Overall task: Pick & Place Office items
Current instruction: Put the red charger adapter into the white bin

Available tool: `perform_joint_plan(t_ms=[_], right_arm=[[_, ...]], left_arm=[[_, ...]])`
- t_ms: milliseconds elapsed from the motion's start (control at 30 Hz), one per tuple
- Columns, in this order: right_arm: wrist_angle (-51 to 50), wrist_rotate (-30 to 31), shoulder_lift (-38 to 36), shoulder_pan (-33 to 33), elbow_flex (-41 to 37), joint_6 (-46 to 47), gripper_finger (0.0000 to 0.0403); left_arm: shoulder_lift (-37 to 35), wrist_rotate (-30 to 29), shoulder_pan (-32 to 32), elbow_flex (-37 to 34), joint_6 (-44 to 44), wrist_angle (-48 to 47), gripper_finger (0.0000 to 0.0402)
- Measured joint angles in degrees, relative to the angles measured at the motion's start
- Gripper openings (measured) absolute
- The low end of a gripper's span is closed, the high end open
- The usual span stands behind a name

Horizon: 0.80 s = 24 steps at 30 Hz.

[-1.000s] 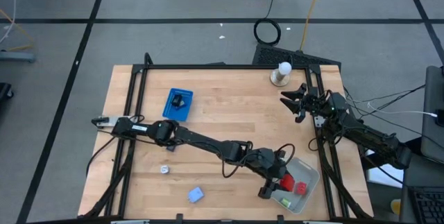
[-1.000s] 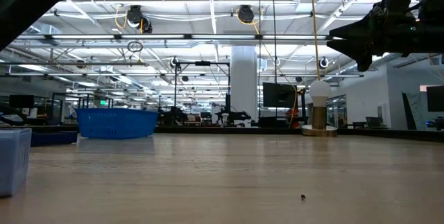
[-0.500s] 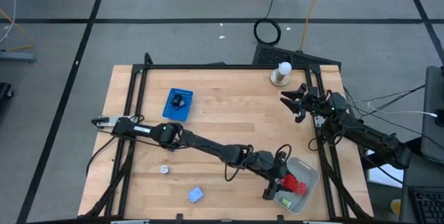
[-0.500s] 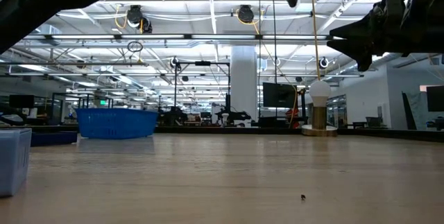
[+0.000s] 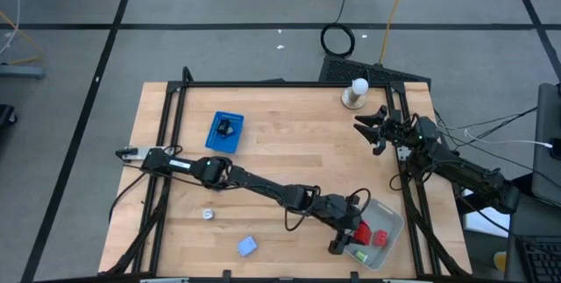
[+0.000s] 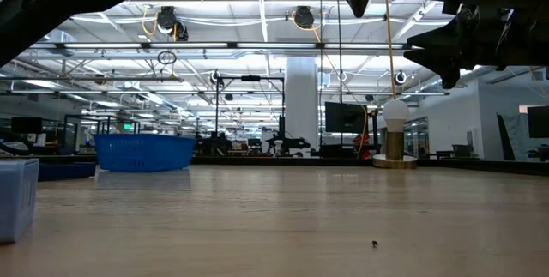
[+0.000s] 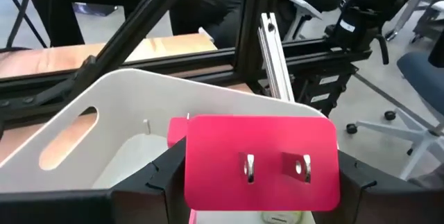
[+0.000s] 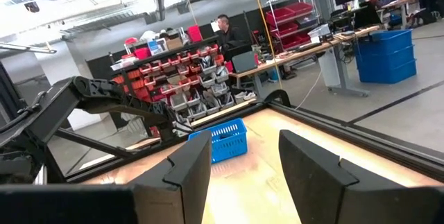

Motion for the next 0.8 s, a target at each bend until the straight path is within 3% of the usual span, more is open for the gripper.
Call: perform_joint_plan(t_ms=[700, 800], right_arm=[[0.0, 0.0, 0.0, 0.0, 0.0, 0.0, 0.0160], [0.0, 0.0, 0.0, 0.0, 0.0, 0.0, 0.0160]], left_arm=[[-0.1, -0.8, 0.0, 0.0, 1.9, -3.0, 0.0211], [-0.1, -1.2, 0.0, 0.0, 1.6, -3.0, 0.0231]])
